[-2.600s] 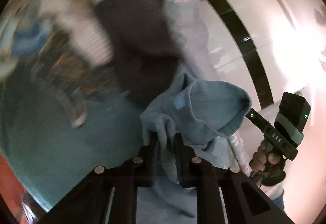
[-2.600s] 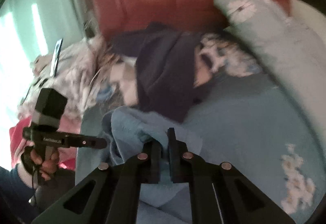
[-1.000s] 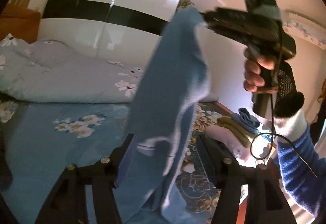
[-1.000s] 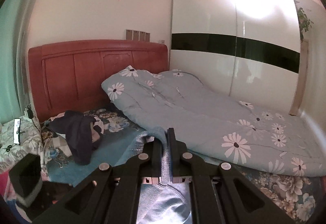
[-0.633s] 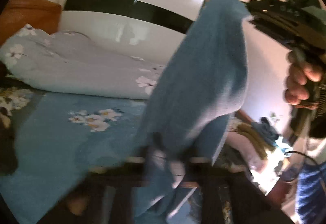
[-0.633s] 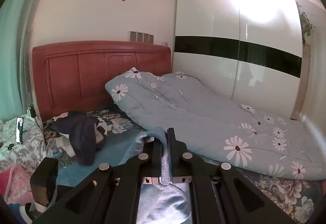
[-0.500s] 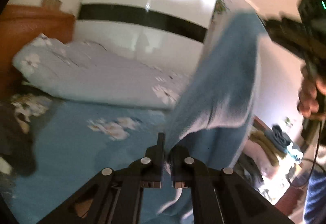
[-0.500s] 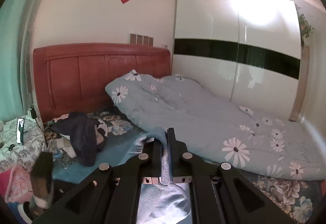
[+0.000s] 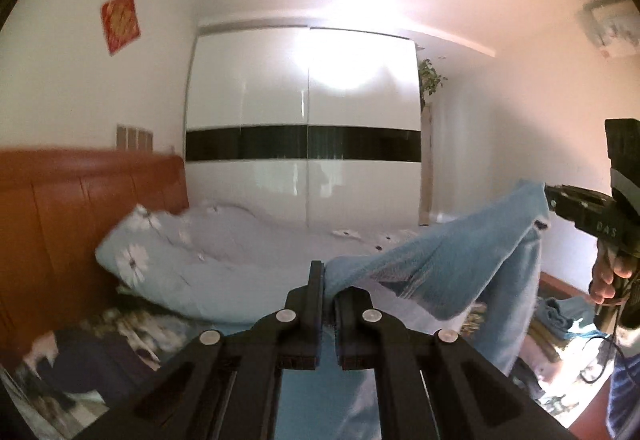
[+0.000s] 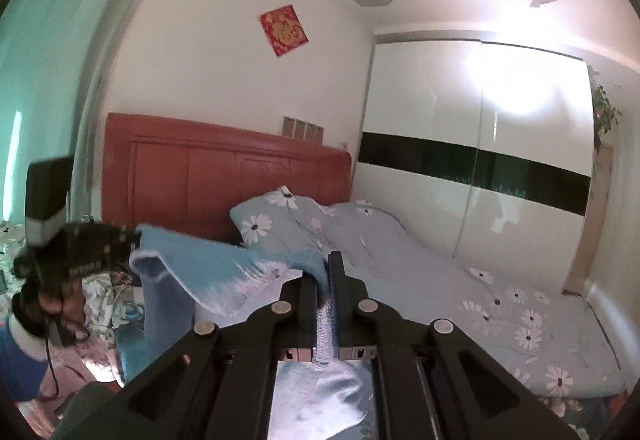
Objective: Fold clothes
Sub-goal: 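Lift the sweatshirt high with both grippers and shake it out, then lay the sweatshirt flat on the bedspread and open both grippers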
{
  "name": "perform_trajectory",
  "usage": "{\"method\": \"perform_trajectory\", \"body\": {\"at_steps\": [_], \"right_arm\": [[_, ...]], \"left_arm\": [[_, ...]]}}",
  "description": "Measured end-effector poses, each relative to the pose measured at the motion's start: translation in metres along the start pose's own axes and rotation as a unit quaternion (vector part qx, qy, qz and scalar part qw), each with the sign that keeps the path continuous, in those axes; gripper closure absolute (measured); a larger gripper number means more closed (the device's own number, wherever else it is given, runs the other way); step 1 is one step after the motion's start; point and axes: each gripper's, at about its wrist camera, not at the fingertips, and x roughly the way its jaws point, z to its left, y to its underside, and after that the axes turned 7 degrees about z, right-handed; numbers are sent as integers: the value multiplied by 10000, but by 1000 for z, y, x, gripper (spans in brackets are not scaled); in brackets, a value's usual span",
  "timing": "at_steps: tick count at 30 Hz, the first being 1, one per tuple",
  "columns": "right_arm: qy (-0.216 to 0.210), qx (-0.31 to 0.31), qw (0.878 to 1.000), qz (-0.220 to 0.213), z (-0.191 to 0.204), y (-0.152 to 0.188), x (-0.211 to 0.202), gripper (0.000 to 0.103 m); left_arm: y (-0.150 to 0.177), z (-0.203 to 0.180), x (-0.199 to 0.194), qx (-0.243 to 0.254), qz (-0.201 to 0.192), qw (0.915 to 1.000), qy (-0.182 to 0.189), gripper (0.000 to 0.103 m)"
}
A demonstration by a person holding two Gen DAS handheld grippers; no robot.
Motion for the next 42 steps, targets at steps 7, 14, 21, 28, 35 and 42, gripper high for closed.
{"method": "perform_trajectory", "body": {"at_steps": [7,14,21,28,35,42], "right_arm": [[-112,165,9994,270,-22,-1,36,98],[-86,725,9787,1920,-62,67,207,98],[88,1237,9409,3150,-89,160,361,98],[402,1605,9149,3682,-128,207,441,98],[471,1766,8801,4382,-125,274,515,98],[487,1918,8691,4534,-126,301,532,98]], "left_arm": [[-20,20,62,171,460,9986,-210,96],[69,71,247,-122,2102,9761,-536,97],[163,102,393,-480,3279,9416,-601,98],[199,130,491,-739,3732,9228,-613,98],[262,152,554,-1016,4268,8967,-585,98],[281,160,559,-1205,4347,8914,-427,95]]}}
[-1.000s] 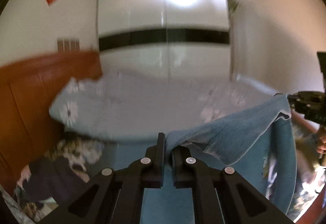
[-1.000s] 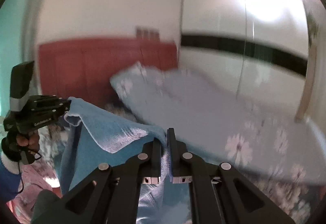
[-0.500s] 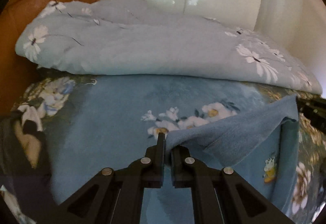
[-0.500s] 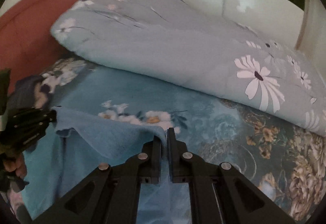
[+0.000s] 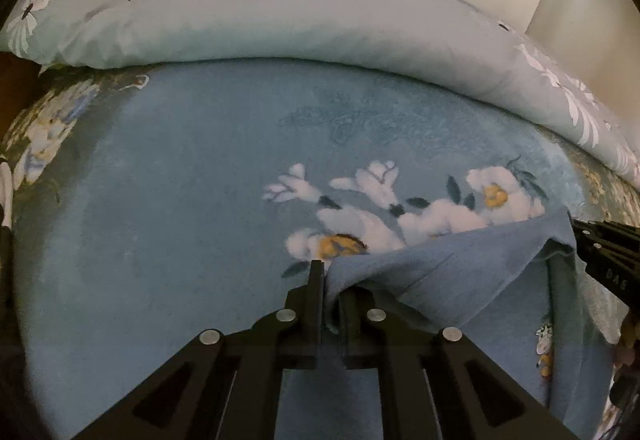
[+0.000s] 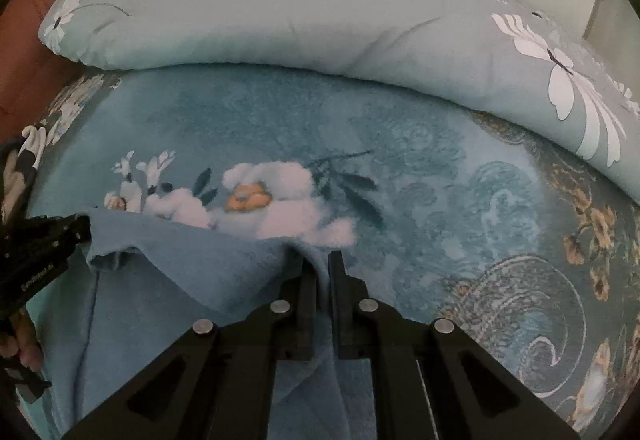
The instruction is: Fold clothes
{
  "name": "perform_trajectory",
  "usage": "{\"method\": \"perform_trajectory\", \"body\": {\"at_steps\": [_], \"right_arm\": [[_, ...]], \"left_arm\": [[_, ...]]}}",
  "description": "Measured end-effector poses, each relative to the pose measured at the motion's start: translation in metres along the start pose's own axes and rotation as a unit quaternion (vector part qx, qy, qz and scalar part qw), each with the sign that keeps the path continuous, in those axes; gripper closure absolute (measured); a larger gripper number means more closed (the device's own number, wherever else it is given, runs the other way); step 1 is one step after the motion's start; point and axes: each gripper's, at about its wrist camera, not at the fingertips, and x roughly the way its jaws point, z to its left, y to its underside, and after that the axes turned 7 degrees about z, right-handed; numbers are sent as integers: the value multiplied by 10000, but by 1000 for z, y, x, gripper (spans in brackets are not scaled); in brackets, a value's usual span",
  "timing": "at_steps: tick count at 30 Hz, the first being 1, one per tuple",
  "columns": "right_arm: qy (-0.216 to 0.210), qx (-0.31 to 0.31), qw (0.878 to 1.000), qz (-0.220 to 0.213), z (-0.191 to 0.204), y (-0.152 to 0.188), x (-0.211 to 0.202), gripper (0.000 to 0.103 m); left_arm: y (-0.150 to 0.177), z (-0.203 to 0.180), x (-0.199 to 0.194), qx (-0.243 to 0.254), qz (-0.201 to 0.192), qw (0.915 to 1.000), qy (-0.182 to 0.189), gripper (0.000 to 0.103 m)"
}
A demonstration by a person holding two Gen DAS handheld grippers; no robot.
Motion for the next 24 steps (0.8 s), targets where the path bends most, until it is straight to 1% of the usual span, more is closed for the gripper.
{"method": "perform_trajectory", "body": {"at_steps": [2,3,5,6,7,9,10,12,13,14,16,17,19,21,24], "right_arm": [[91,-7,9999,48,3,-1,1,98],[147,-59,9999,38,6,0,-3,98],[212,-160,9996,-24,11,2,-14,94],[223,-210,9995,-75,13,4,-22,82],[219,-263,9993,-131,16,8,-30,69],[244,-373,9984,-337,22,24,-55,58],[179,-444,9980,-412,25,35,-64,57],[49,-587,9967,-562,31,56,-84,55],[24,-626,9967,-522,34,72,-90,55],[-1,-665,9966,-483,37,88,-97,55],[-201,-645,9963,-522,44,116,-103,55],[-411,-654,9959,-477,48,134,-105,55],[-729,-662,9945,-348,57,170,-106,55],[-948,-710,9925,-301,71,203,-109,55],[-1173,-759,9897,-329,82,224,-110,55]], "left_arm": [[2,1,-5,-44,11,9999,95,94],[4,3,-9,-76,35,9998,199,94],[9,8,-21,-137,94,9991,387,87],[15,10,-30,-155,104,9989,429,77],[21,12,-39,-172,111,9987,466,64],[44,18,-61,-233,10,9986,465,52],[56,21,-71,-267,-84,9987,421,49],[82,27,-89,-375,-248,9984,332,48],[95,30,-97,-454,-316,9981,288,48],[110,34,-104,-580,-367,9970,368,48],[142,42,-117,-840,-466,9938,555,45],[159,47,-123,-972,-500,9922,596,45],[189,52,-132,-1177,-574,9898,561,44],[210,54,-140,-1286,-627,9880,586,44],[241,52,-151,-1363,-748,9863,550,44]]}}
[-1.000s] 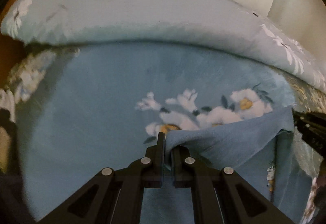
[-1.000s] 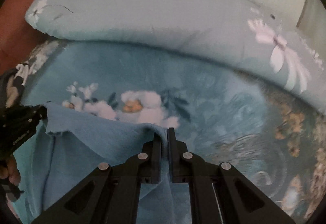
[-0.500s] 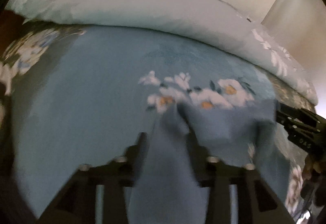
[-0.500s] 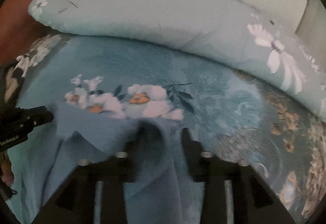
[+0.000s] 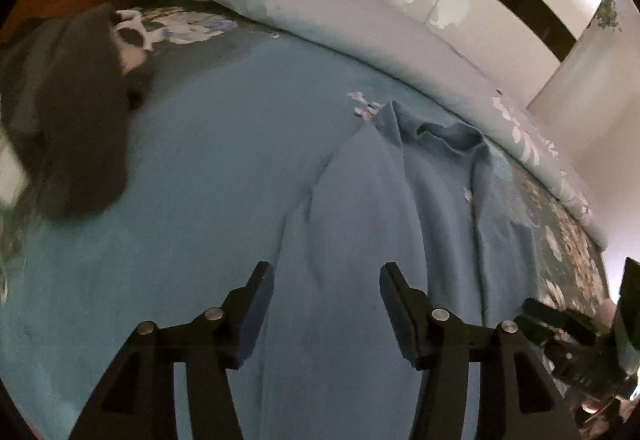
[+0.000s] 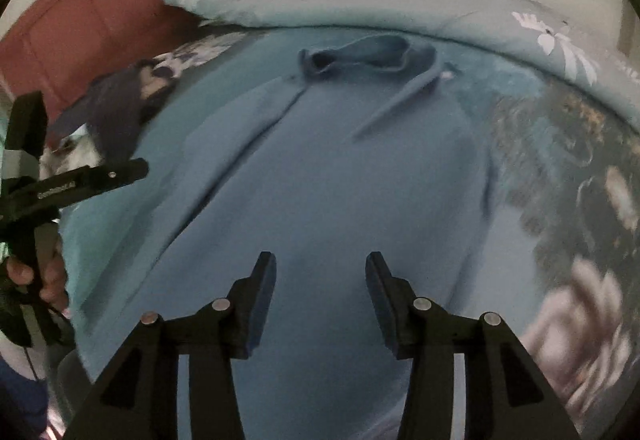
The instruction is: Fold clothes
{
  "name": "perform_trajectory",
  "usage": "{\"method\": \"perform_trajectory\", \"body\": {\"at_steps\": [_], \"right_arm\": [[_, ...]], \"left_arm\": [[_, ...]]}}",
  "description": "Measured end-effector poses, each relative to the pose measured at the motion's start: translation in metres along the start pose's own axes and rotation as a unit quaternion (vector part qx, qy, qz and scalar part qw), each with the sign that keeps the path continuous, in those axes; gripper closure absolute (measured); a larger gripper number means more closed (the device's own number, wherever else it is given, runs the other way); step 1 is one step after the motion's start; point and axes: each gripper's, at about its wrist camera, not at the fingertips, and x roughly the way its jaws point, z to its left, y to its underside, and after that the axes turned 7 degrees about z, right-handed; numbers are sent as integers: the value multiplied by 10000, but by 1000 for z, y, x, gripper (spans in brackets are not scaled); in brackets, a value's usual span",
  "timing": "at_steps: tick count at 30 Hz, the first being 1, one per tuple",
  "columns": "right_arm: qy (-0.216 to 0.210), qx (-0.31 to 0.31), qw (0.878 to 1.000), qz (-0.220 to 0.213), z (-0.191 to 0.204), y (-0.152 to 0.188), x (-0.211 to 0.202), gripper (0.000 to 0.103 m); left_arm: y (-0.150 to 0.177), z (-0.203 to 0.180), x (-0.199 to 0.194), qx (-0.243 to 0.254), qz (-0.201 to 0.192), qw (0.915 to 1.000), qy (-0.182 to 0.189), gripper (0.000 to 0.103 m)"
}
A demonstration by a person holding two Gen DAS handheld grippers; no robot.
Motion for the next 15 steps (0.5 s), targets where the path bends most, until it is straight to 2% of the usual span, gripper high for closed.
{"method": "perform_trajectory", "body": {"at_steps": [4,9,11,12,13,15], "right_arm": [[-207,-142,9996,144,24,22,10,55],[311,-382,9987,133,42,25,19,55],[360,-250,9990,97,40,27,19,56],[384,-184,9991,79,39,27,19,63],[486,-125,9987,64,40,30,20,76],[496,33,9988,45,35,27,22,85]], "left_arm": [[27,-2,-11,20,-9,10000,68,44],[44,-2,-25,-9,-16,9999,133,44],[45,-2,-32,-13,-68,9998,165,44],[45,-2,-35,-17,-84,9998,173,44],[45,-2,-37,-20,-99,9998,182,44],[46,0,-39,-49,-100,9997,203,44]]}}
